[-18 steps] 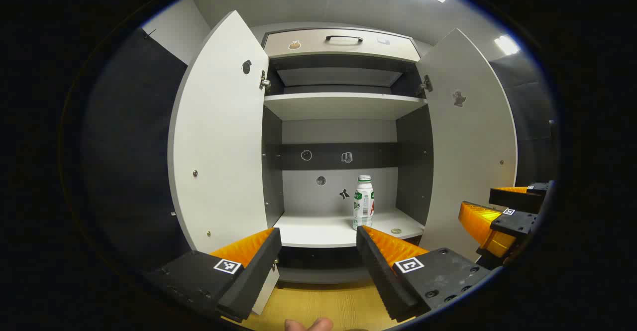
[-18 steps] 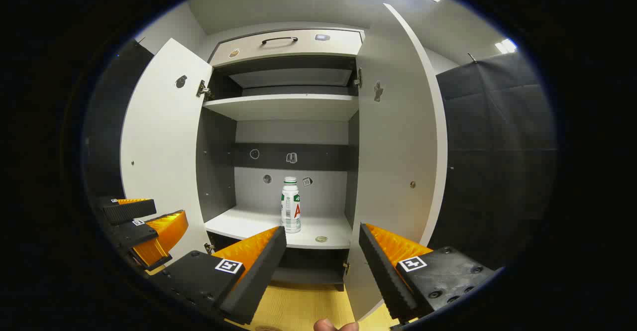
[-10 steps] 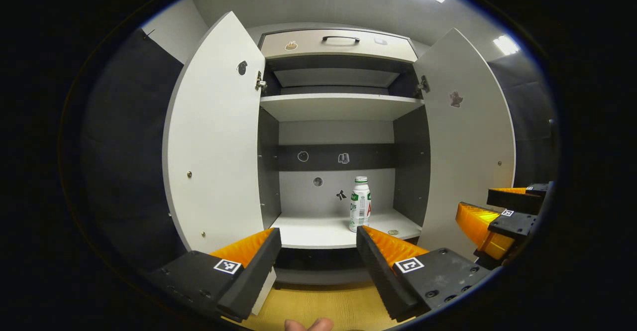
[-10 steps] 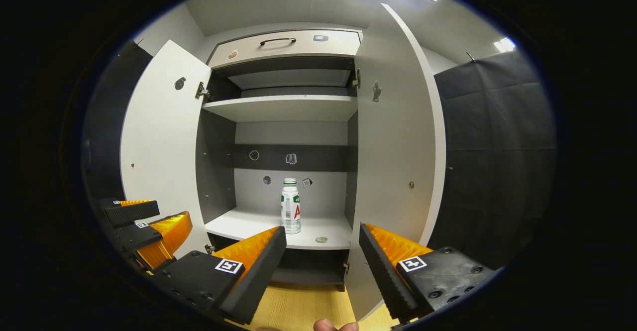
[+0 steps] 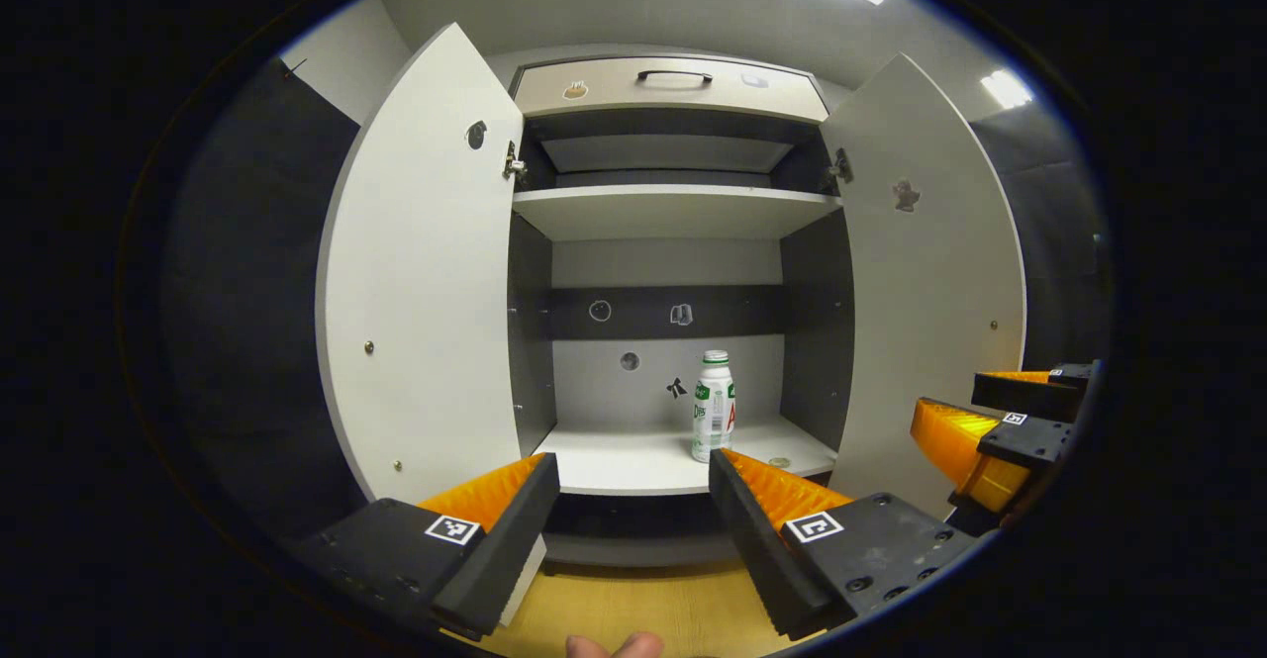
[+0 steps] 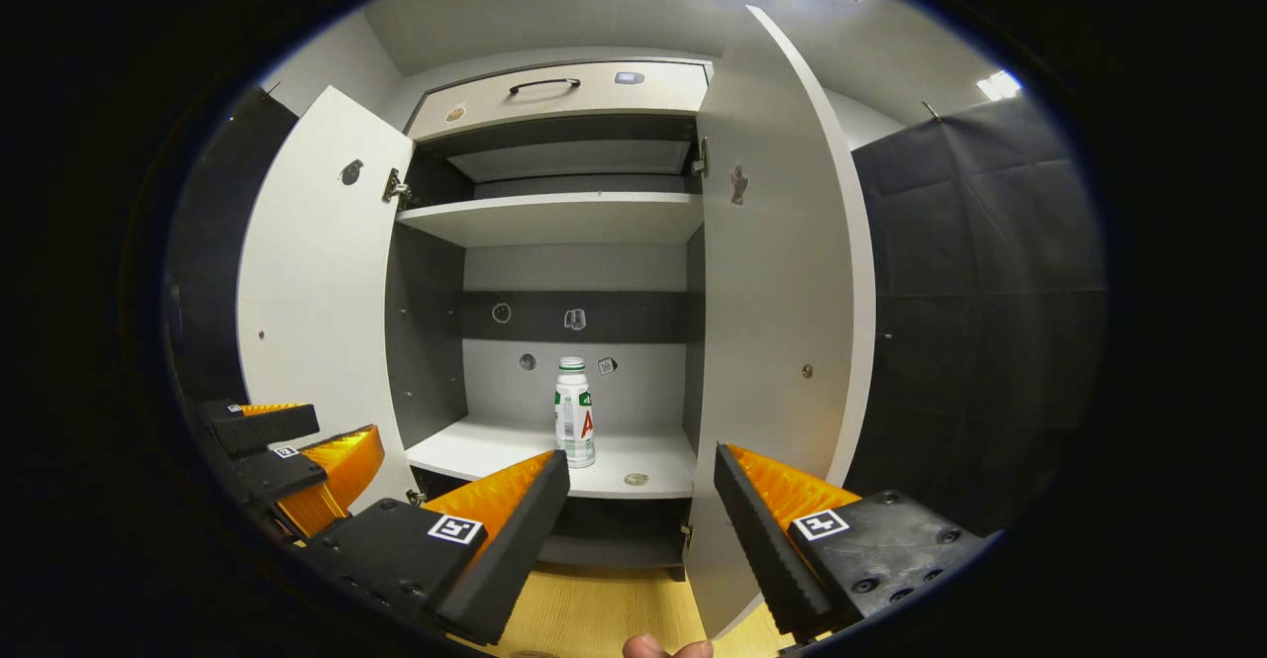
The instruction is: Grasp the bottle in the cabinet with the left hand and place it on the coaster, then close the right door with the right hand and the left door with the left hand.
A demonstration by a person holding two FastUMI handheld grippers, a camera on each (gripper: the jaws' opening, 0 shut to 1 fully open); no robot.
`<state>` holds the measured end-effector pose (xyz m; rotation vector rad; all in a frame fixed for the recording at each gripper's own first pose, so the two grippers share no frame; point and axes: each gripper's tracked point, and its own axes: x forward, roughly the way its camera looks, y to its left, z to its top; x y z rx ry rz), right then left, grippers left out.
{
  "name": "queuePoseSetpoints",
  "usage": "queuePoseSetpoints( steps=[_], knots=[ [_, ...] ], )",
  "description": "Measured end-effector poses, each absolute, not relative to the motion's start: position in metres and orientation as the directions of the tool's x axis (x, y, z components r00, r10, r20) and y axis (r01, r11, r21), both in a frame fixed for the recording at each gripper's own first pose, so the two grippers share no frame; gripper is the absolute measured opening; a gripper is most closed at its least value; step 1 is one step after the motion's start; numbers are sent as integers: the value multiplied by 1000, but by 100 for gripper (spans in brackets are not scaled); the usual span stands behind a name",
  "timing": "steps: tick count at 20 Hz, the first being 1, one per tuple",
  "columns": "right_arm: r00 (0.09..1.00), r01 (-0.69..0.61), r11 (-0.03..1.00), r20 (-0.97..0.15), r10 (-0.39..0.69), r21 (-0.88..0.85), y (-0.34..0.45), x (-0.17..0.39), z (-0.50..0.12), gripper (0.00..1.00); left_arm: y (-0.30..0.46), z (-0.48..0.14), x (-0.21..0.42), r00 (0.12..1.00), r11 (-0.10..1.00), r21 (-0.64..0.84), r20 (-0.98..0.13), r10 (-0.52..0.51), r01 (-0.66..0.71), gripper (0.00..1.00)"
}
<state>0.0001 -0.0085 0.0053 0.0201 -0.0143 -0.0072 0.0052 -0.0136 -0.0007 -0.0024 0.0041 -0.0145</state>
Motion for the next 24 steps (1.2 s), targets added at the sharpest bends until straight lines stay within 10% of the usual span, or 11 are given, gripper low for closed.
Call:
queuePoseSetpoints(
  steps=[24],
  knots=[
    [1000, 5, 999, -7, -5, 50, -37, -23, 1, 97, -106, -27, 191, 985, 986, -20, 28, -167, 168, 96]
  ],
)
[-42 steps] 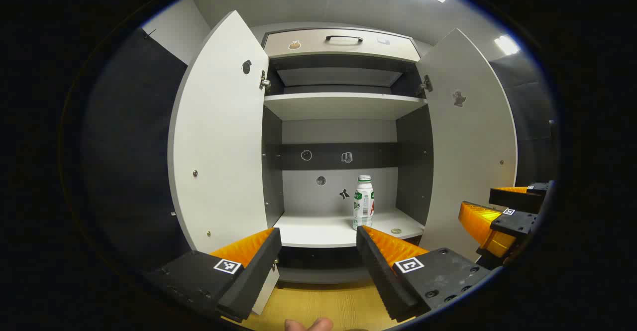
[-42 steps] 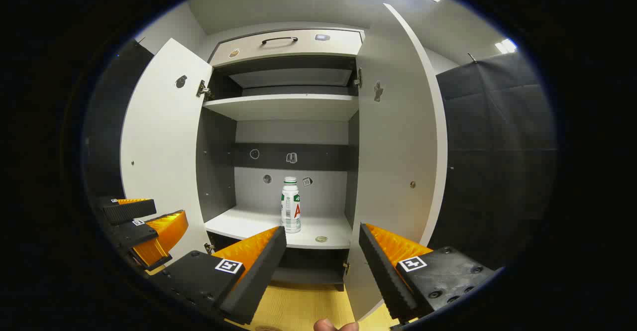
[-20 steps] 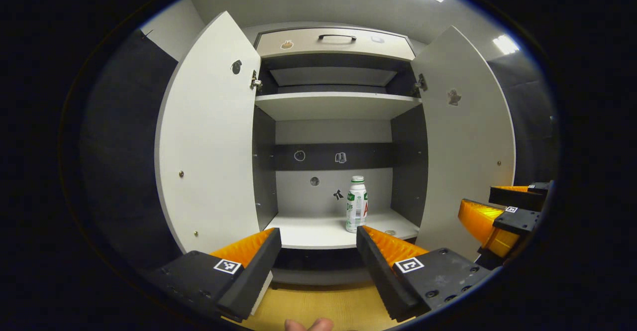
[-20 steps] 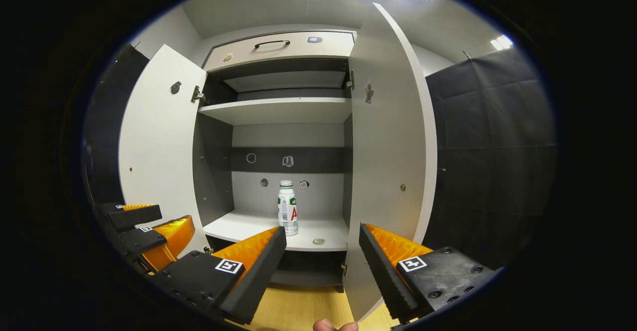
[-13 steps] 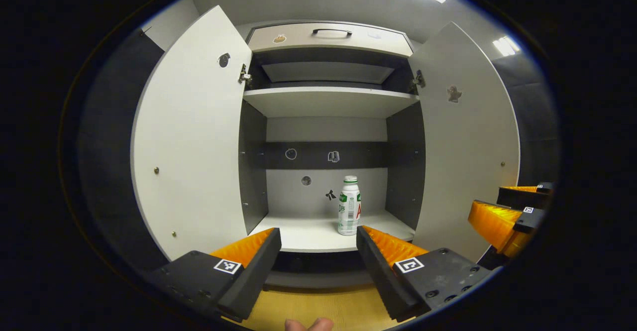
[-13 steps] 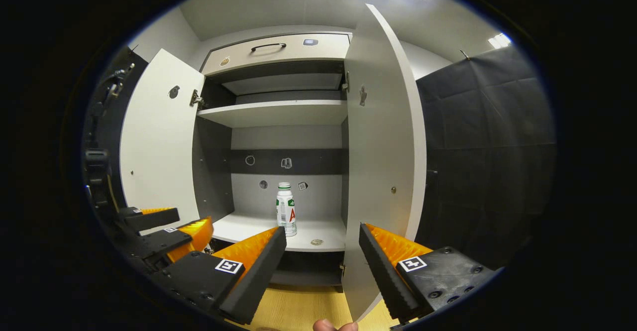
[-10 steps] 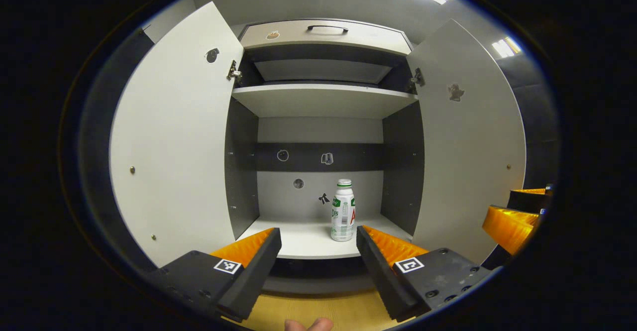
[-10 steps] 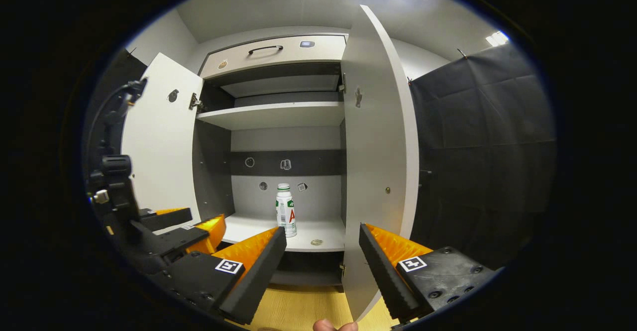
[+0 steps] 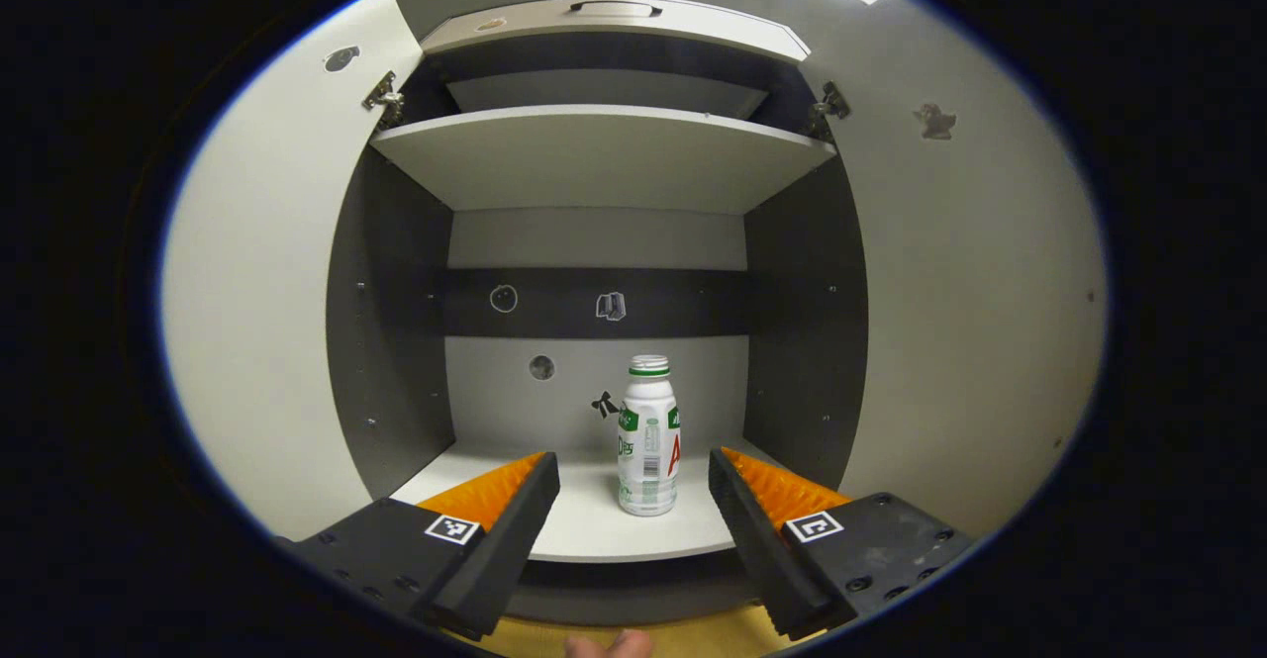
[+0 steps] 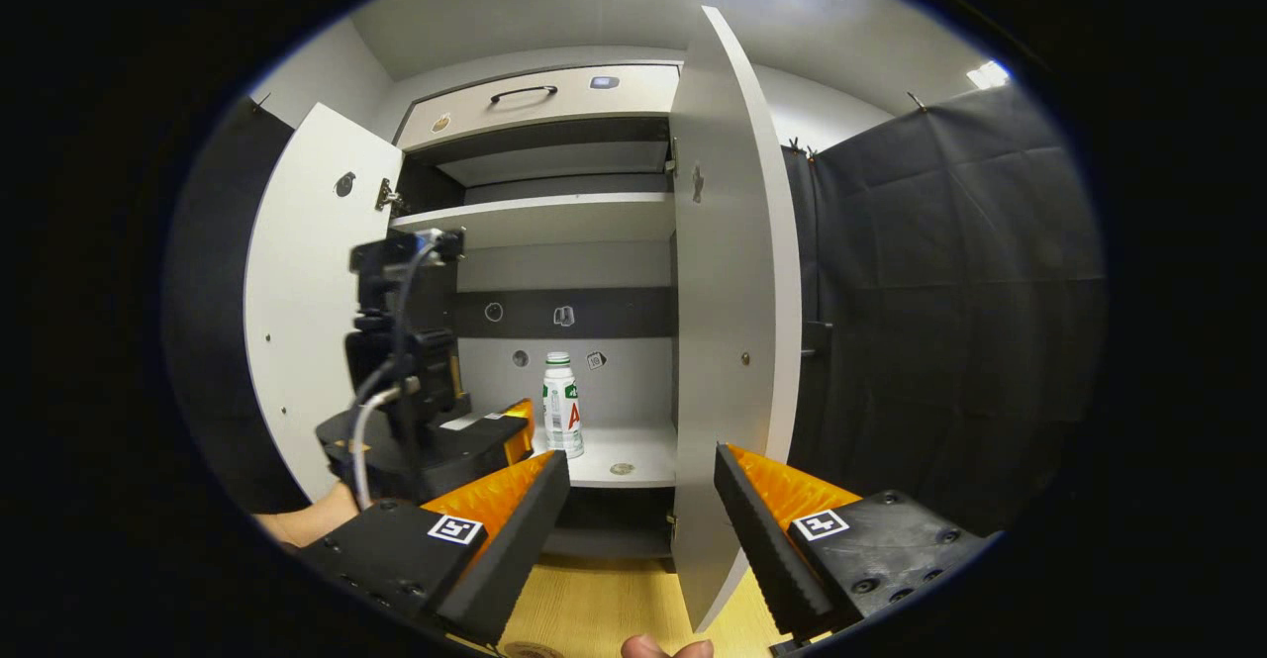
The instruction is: Grasp the bottle in the cabinet with the left hand and place it on the coaster, then close the right door with the right hand and the left door with the left hand.
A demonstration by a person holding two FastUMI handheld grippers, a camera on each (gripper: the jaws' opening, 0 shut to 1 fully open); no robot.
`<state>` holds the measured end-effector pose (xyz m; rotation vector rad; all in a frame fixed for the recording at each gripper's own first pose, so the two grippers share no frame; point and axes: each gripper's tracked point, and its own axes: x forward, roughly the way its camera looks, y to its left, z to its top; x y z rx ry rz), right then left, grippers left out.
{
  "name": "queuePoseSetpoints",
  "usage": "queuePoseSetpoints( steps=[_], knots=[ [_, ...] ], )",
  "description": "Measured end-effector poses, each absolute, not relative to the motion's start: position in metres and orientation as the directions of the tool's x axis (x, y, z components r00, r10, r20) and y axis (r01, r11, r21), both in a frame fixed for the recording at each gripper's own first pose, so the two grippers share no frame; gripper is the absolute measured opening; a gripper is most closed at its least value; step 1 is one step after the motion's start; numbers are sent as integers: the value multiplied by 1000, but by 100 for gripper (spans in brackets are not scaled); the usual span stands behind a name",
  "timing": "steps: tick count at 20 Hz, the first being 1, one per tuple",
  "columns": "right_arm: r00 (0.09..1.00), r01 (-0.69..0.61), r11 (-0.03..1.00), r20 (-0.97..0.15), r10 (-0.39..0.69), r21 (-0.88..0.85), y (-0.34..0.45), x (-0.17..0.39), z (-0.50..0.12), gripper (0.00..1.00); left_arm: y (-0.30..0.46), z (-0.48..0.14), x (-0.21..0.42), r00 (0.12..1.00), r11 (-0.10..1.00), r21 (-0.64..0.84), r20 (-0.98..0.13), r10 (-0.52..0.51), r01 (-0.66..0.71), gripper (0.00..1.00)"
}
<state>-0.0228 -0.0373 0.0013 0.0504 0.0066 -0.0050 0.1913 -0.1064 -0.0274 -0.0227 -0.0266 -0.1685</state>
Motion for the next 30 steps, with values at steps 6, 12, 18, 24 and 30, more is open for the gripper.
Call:
queuePoseSetpoints(
  steps=[6, 12, 18, 24, 30],
  knots=[
    [1000, -6, 999, -4, 7, 40, -36, -22, 0, 97, -119, -51, 260, 988, 987, -40, -9, -153, 153, 96],
    [1000, -12, 1000, 7, 12, 9, -35, -19, -1, 97, -131, -71, 310, 987, 987, -46, -33, -157, 156, 96],
    [1000, -10, 1000, 1, 10, 15, -36, -15, -4, 98, -135, -75, 338, 989, 989, -29, -27, -144, 143, 96],
    [1000, 7, 1000, -8, -7, 26, -43, -12, -7, 98, -138, -74, 339, 986, 986, -32, -29, -166, 166, 80],
    [1000, 10, 999, 4, -10, 31, -42, -20, -4, 98, -132, -37, 300, 981, 981, -5, 35, -193, 193, 78]
  ],
)
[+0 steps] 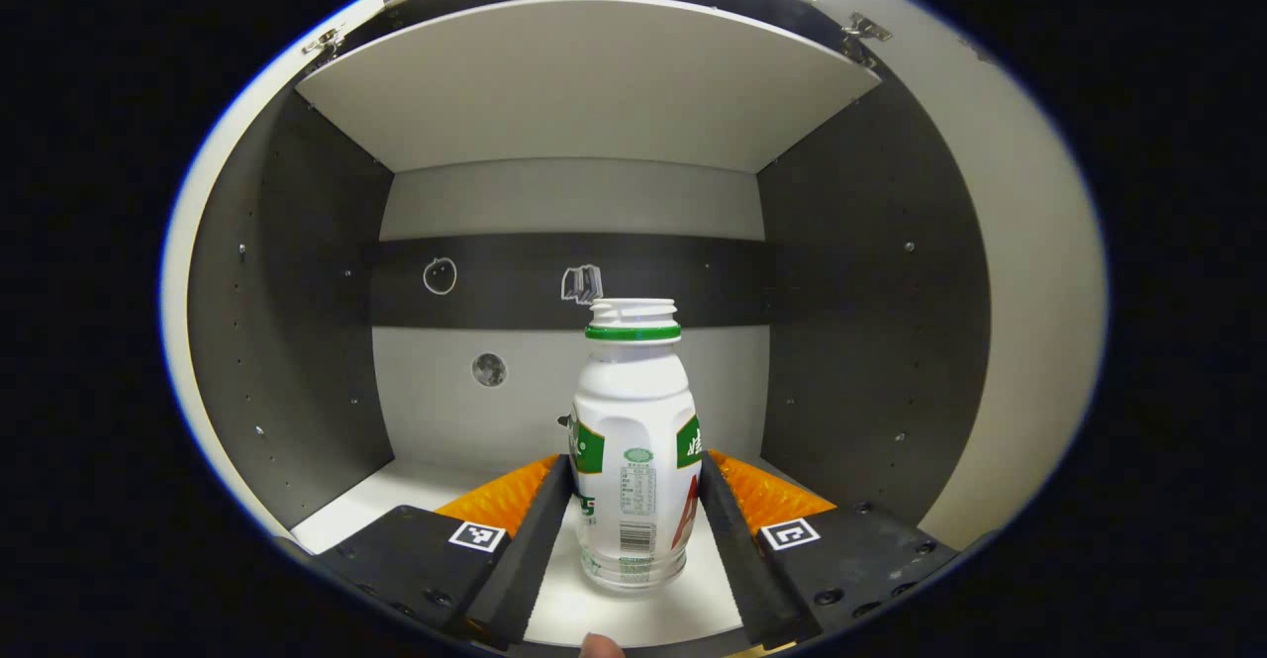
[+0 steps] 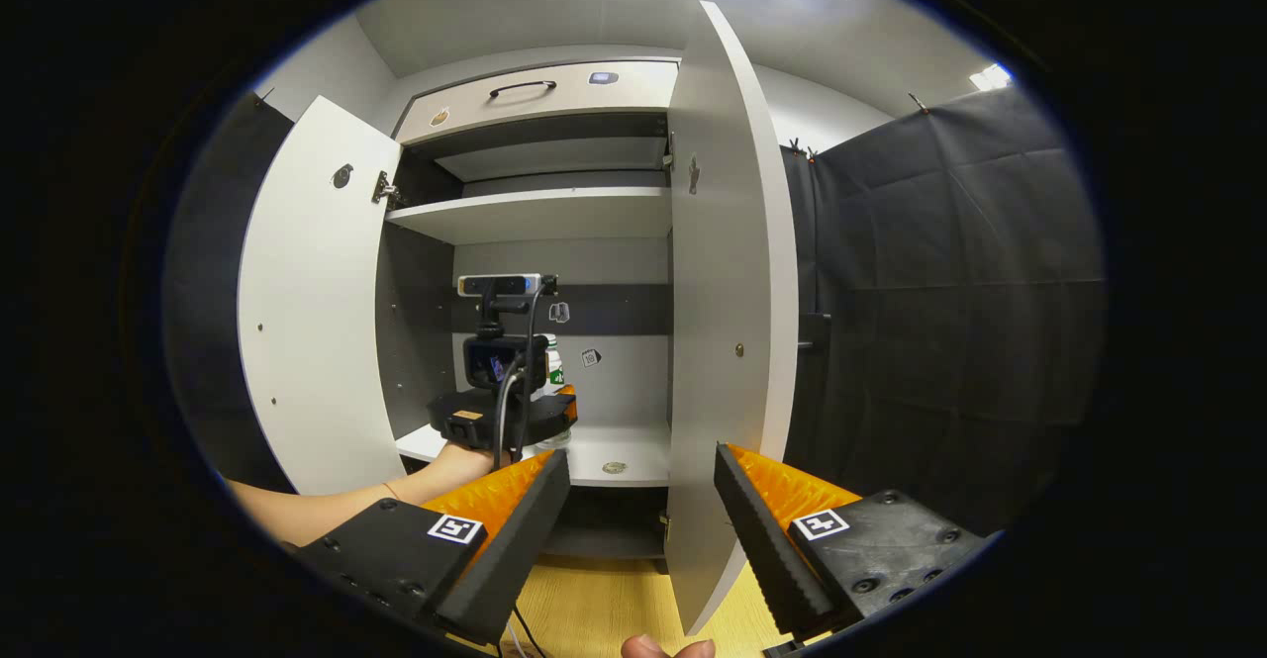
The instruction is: Grasp the bottle in the cabinet with the left hand and place it on the coaster, then close the right door with the right hand and the left door with the left hand.
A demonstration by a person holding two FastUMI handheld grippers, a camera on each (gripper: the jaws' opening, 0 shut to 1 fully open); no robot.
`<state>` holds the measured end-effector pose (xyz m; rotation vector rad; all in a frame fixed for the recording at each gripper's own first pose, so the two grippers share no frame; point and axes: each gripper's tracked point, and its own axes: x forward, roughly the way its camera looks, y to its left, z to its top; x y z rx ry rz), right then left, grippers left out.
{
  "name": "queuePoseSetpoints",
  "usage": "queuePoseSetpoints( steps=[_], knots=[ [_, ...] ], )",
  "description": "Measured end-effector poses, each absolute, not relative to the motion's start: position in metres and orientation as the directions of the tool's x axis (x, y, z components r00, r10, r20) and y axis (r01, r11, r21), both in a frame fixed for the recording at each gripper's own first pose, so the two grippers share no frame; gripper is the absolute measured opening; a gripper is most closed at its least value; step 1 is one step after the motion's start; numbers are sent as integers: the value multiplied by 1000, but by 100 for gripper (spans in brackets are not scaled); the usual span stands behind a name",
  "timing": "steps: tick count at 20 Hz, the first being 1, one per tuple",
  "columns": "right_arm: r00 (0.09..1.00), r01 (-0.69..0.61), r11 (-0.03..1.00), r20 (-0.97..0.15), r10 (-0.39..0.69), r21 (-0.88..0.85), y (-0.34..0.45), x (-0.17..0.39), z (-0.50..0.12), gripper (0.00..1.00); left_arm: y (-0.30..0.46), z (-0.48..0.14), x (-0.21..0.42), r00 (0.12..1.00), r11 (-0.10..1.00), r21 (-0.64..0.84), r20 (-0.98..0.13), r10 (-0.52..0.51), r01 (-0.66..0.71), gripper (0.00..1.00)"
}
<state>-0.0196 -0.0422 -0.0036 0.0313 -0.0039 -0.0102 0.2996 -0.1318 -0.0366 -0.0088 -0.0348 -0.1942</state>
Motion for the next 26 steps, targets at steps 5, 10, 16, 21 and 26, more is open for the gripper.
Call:
queuePoseSetpoints(
  steps=[5, 10, 16, 21, 26],
  knots=[
    [999, 4, 998, 43, -6, 59, -38, -32, 7, 98, -121, -14, 240, 974, 974, -46, 57, -218, 221, 78],
    [998, 5, 997, 58, -9, 76, -37, -43, 8, 98, -97, -14, 178, 975, 975, -54, 64, -212, 216, 78],
    [994, 2, 1000, 108, -5, 29, -36, -54, 14, 98, -75, -39, 105, 974, 977, -21, 85, -211, 213, 79],
    [992, -17, 999, 126, 11, 42, -27, -58, 17, 98, -67, -79, 54, 974, 973, -68, 76, -214, 219, 79],
    [990, -33, 999, 140, 30, 18, -21, -56, 11, 98, -64, -134, 15, 975, 974, -59, 57, -216, 220, 79]
  ],
)
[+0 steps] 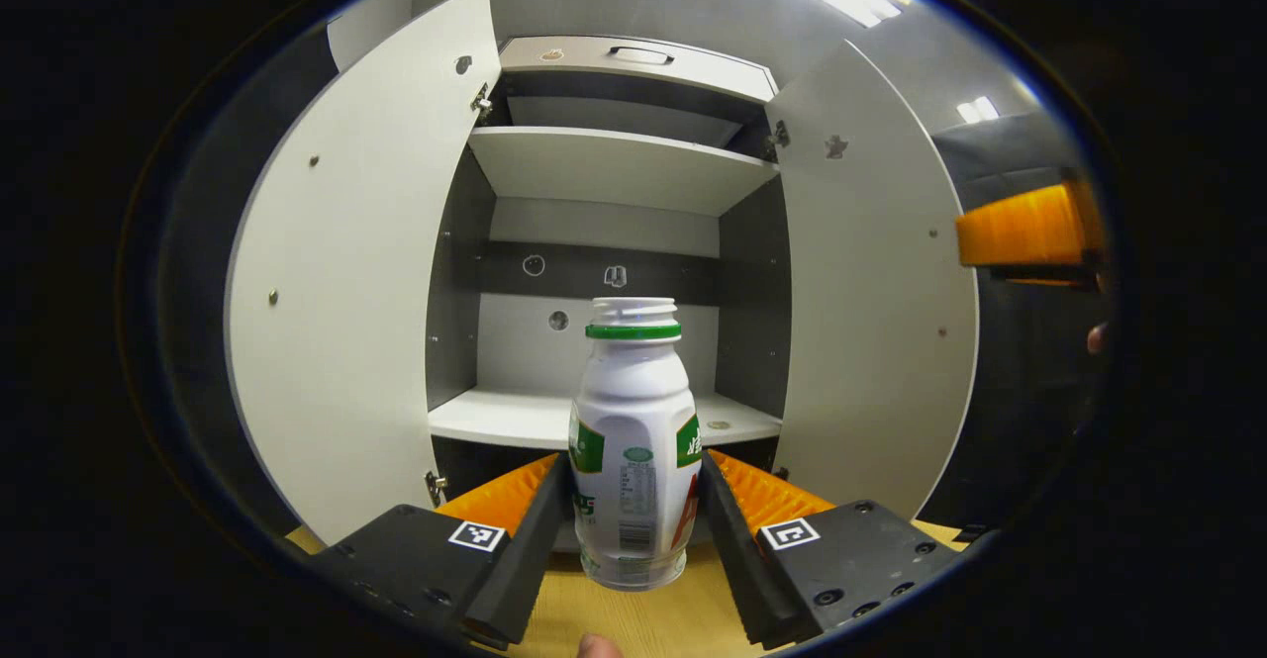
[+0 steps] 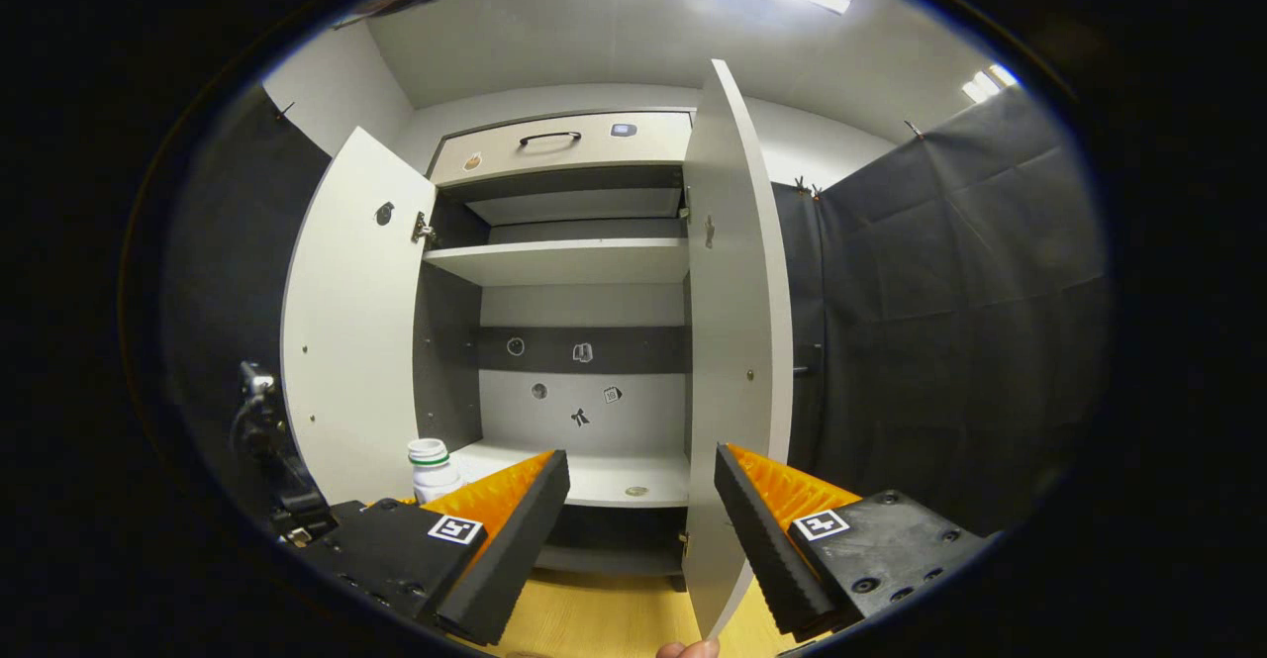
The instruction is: Grasp the bottle in the cabinet with the left hand and place it on the coaster, then close the right door with the right hand and the left door with the left hand.
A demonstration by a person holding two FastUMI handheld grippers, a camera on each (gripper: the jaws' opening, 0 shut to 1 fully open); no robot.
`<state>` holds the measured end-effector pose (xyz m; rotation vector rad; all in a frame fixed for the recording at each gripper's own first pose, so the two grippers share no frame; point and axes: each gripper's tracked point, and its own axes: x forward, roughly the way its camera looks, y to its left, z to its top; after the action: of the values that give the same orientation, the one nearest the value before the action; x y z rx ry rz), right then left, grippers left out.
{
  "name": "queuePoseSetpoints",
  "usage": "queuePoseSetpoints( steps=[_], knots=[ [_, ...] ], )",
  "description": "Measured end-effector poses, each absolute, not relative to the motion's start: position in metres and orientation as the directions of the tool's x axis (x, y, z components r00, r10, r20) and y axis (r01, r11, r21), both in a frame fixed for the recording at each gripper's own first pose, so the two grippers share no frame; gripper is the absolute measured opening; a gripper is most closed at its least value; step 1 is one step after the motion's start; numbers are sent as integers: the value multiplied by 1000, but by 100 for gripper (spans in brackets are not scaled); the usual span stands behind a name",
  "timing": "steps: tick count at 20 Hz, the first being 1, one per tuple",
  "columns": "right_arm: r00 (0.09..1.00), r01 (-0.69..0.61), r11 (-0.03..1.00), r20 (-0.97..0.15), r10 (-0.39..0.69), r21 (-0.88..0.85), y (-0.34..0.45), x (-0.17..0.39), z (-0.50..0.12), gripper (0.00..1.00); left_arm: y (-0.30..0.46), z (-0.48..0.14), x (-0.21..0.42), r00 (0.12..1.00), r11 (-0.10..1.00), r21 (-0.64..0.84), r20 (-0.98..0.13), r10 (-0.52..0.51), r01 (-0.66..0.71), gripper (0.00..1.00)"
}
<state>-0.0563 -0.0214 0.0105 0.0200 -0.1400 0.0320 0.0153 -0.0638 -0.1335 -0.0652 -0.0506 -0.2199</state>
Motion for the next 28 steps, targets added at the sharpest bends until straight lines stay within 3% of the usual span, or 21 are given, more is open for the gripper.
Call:
queuePoseSetpoints(
  steps=[12, 16, 28],
  knots=[
    [994, -2, 1000, 108, 5, -26, -30, -50, -21, 98, -98, -299, -63, 933, 932, -69, -32, -360, 357, 79],
    [994, -13, 999, 109, 18, -46, -22, -47, -26, 98, -99, -341, -72, 929, 931, -80, -71, -363, 357, 79],
    [998, -15, 999, 54, 17, -47, -22, -43, -51, 98, -100, -394, -84, 912, 915, -87, -79, -402, 395, 82]
  ],
)
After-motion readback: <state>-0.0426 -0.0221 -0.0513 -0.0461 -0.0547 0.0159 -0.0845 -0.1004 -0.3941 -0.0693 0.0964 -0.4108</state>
